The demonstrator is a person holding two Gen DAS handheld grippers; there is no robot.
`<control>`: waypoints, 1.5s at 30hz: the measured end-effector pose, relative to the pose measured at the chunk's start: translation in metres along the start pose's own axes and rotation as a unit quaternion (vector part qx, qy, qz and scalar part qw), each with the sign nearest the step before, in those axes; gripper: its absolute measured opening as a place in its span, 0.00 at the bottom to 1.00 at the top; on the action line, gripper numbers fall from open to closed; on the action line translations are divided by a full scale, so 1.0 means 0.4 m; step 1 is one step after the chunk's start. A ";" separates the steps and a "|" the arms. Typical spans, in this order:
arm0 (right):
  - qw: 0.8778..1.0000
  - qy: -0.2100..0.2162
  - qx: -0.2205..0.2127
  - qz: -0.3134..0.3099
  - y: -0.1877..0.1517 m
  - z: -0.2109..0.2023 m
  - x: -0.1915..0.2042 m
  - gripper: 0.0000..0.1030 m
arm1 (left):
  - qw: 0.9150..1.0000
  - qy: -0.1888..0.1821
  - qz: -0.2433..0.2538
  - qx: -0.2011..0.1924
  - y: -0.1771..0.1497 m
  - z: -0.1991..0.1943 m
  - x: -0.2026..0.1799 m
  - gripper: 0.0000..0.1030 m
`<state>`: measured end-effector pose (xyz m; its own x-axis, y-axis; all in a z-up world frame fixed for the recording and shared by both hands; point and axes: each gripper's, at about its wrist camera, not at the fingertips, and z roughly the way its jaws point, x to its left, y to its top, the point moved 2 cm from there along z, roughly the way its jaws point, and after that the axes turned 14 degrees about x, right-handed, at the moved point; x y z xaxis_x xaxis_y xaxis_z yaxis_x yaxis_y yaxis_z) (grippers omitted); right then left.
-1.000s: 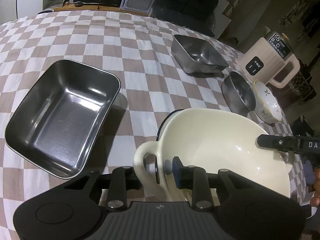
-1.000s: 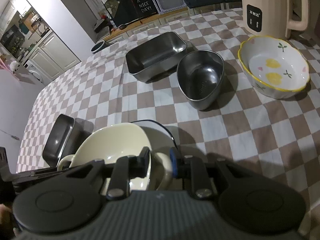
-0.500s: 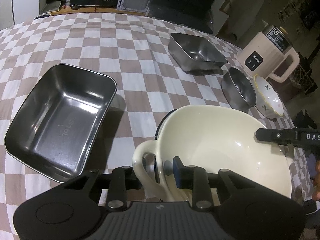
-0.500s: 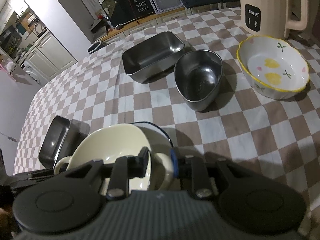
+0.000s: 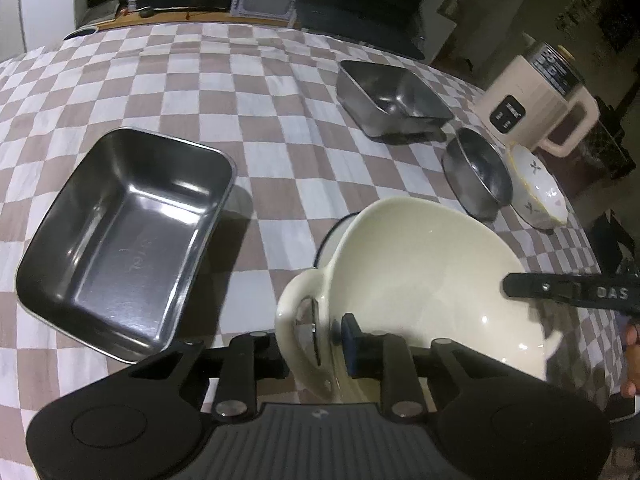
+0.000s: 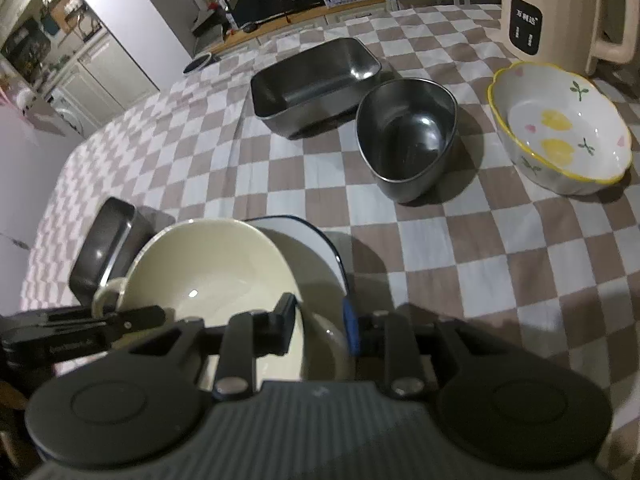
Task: Organize plates and bowls
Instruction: 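Lower the cream bowl onto the dark-rimmed white plate and open both grippers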
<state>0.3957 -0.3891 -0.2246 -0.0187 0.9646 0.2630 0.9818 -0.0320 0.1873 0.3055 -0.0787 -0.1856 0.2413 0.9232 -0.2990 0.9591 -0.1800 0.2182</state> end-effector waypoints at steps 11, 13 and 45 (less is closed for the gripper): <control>1.000 -0.001 -0.017 -0.012 0.011 -0.004 0.018 0.12 | 1.000 0.003 0.008 0.004 -0.001 0.004 -0.007 0.25; 1.000 -0.002 -0.017 -0.014 0.011 -0.003 0.019 0.12 | 1.000 0.004 0.009 0.005 -0.001 0.004 -0.007 0.25; 0.998 -0.042 -0.031 -0.031 -0.011 -0.039 0.005 0.16 | 0.998 0.053 0.020 0.015 -0.011 -0.015 -0.056 0.39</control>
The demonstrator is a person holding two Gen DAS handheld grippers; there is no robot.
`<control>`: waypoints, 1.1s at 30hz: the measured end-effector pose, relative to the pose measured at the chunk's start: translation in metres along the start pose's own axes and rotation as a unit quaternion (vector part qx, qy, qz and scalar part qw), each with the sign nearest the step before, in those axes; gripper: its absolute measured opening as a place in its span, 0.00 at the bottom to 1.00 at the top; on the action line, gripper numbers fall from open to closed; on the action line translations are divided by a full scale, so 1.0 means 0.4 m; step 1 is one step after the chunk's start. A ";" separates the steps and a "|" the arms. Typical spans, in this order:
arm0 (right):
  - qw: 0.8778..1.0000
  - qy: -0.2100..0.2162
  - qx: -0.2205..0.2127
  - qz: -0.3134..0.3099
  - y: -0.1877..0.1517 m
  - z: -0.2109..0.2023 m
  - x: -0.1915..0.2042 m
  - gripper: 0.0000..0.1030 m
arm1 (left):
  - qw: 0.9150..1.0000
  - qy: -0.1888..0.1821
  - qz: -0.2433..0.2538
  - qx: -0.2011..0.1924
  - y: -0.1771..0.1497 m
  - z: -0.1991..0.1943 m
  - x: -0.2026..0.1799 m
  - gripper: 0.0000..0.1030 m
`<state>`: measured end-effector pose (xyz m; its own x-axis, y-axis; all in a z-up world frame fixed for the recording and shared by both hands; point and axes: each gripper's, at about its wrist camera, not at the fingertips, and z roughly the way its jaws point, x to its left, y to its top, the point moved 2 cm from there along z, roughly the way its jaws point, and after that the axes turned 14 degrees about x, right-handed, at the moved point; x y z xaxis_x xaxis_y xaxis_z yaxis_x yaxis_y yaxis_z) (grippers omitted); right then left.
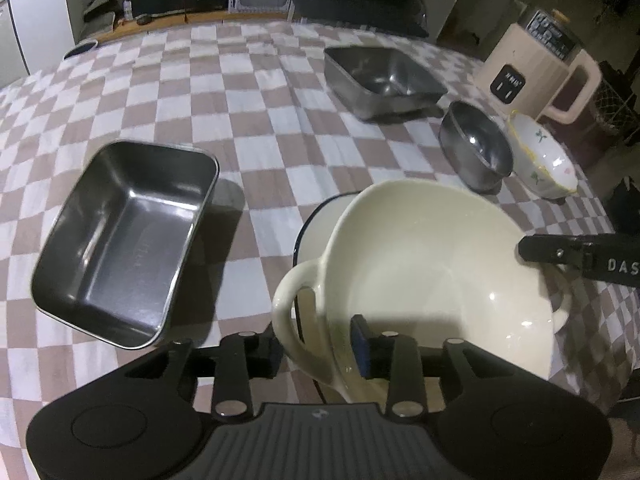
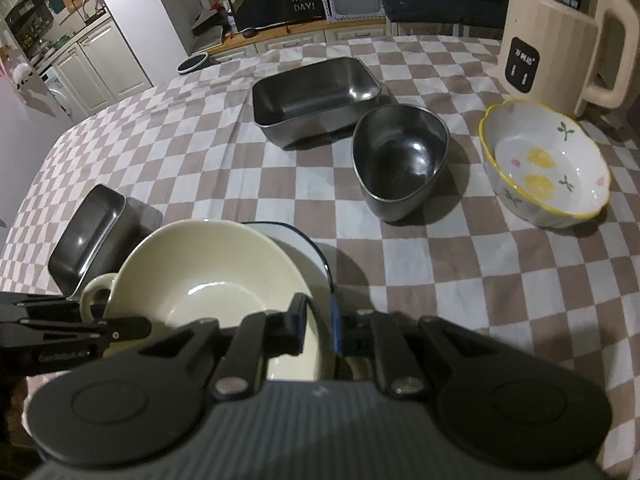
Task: Organize plates and bowls
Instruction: 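Lower the cream bowl onto the dark-rimmed white plate and open both grippers, then move both grippers to the yellow-rimmed lemon bowl and close on its rim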
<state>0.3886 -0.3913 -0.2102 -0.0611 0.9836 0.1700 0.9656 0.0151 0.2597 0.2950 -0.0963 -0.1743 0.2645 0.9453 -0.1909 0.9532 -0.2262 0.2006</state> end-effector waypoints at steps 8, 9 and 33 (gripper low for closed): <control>1.000 0.001 -0.019 -0.012 -0.026 -0.041 0.009 0.33 | 0.999 0.007 0.001 -0.033 -0.015 -0.069 -0.025 0.56; 1.000 0.002 -0.022 -0.015 -0.030 -0.048 0.011 0.39 | 0.999 0.007 0.002 -0.037 -0.017 -0.076 -0.029 0.60; 0.969 -0.039 -0.223 0.101 -0.074 -0.260 -0.267 1.00 | 0.968 0.011 0.141 -0.206 0.085 -0.255 -0.293 1.00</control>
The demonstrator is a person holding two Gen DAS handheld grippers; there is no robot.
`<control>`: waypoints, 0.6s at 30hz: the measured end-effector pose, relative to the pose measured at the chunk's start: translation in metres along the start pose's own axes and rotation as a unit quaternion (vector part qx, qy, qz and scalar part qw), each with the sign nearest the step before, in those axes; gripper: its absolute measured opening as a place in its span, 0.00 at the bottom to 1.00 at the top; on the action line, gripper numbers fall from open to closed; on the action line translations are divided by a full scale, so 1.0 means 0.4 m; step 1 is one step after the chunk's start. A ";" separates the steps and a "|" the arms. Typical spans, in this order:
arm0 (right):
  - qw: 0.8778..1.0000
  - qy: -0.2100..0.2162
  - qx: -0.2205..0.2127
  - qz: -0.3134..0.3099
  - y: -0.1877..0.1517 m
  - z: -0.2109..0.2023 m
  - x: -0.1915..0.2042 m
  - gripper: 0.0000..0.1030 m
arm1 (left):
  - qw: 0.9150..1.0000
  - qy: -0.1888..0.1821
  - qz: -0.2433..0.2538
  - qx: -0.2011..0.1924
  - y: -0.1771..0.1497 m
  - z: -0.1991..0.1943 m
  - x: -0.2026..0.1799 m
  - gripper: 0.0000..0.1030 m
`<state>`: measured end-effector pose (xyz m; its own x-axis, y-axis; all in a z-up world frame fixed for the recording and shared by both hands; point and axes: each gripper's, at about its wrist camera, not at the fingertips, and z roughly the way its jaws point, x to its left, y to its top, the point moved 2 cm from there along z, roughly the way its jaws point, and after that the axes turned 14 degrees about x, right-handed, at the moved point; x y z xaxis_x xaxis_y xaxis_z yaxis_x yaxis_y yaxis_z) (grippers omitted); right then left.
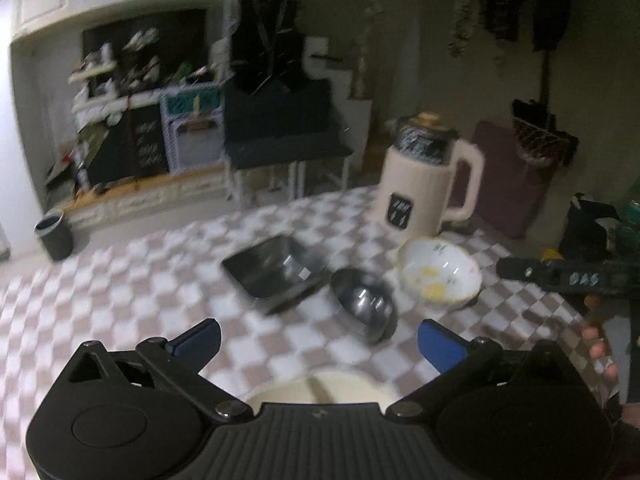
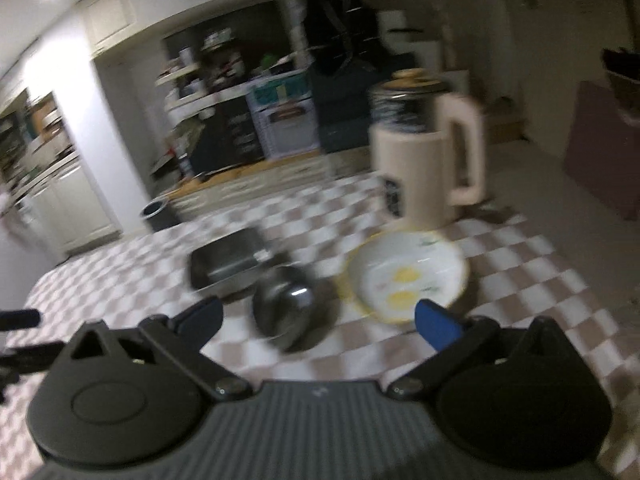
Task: Organize plates and bowls
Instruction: 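Move both grippers to the yellow-rimmed lemon bowl and close on its rim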
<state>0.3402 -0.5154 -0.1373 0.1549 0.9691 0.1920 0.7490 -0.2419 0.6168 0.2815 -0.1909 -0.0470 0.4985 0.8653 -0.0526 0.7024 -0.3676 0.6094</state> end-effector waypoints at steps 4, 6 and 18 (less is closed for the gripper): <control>0.999 -0.020 -0.019 0.023 0.011 0.028 -0.101 1.00 | 0.999 -0.026 0.041 -0.010 0.083 0.065 -0.070 1.00; 0.999 -0.030 -0.021 0.040 0.017 0.058 -0.152 1.00 | 0.998 -0.029 0.062 -0.011 0.119 0.110 -0.112 1.00; 0.989 0.008 0.024 0.143 0.049 0.268 -0.352 0.58 | 0.991 -0.074 0.057 0.100 0.263 0.521 -0.234 0.62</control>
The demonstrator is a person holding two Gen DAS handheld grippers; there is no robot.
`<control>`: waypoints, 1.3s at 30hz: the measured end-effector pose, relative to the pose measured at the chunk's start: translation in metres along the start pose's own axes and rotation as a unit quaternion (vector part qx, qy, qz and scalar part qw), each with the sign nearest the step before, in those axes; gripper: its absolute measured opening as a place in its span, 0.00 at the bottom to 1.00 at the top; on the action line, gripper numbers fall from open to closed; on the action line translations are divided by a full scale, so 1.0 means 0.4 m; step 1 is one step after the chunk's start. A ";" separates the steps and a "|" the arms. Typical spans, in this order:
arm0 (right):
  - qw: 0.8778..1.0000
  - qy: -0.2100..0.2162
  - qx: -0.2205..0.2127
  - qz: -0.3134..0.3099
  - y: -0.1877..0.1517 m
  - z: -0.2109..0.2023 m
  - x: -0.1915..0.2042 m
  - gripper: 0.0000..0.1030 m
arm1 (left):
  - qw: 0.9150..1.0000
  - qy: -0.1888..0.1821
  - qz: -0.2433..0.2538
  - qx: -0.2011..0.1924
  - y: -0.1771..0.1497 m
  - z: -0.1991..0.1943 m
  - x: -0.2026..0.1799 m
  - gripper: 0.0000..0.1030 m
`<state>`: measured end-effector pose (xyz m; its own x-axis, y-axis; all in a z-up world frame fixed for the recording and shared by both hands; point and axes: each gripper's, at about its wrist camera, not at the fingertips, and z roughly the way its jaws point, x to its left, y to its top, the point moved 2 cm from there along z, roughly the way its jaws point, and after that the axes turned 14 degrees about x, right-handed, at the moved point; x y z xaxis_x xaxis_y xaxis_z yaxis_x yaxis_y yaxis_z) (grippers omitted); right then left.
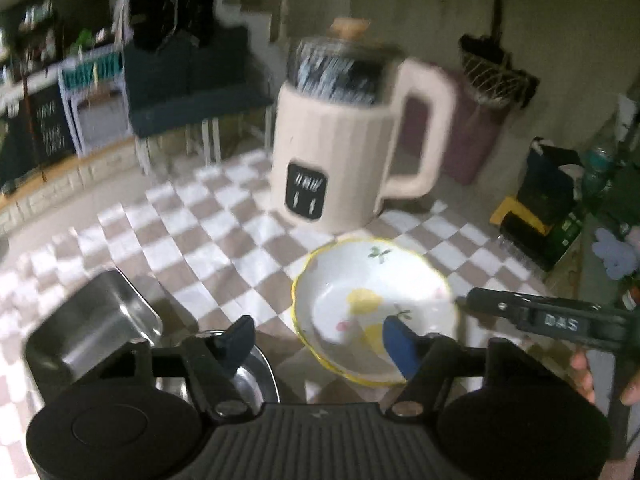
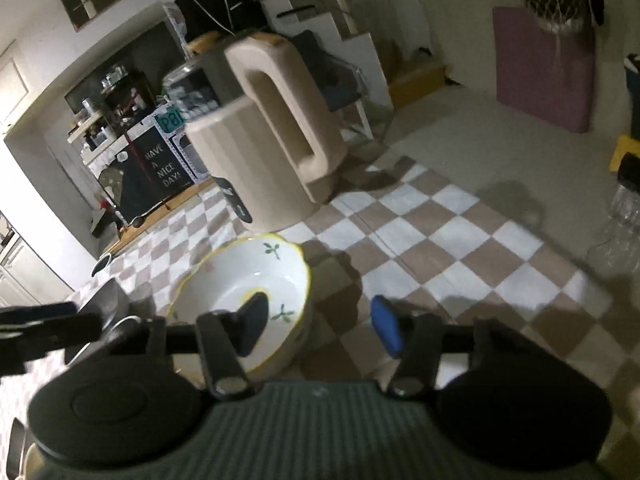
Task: Organize plates and bowls
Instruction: 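Move both grippers to the yellow-rimmed lemon bowl and close on its rim, then lift the lemon bowl with both grippers and carry it over the cream bowl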
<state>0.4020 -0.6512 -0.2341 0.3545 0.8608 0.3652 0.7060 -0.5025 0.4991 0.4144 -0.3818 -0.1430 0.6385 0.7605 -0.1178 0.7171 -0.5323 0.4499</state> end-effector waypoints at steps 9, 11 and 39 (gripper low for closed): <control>0.998 -0.012 0.050 -0.033 0.041 0.117 0.044 0.26 | 0.999 0.008 -0.017 0.051 0.049 0.150 0.049 0.23; 0.998 -0.012 0.054 -0.035 0.048 0.130 0.050 0.21 | 0.998 -0.005 -0.022 0.052 0.051 0.156 0.054 0.16; 0.994 0.024 -0.027 -0.100 -0.024 -0.183 0.296 0.08 | 0.997 0.033 -0.029 -0.067 -0.116 -0.323 0.035 0.07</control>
<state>0.3922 -0.5507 -0.1380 0.1797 0.9399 0.2902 0.7255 -0.3258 0.6062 0.3540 -0.2985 -0.0512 0.5741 0.8138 -0.0905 0.7054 -0.4355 0.5592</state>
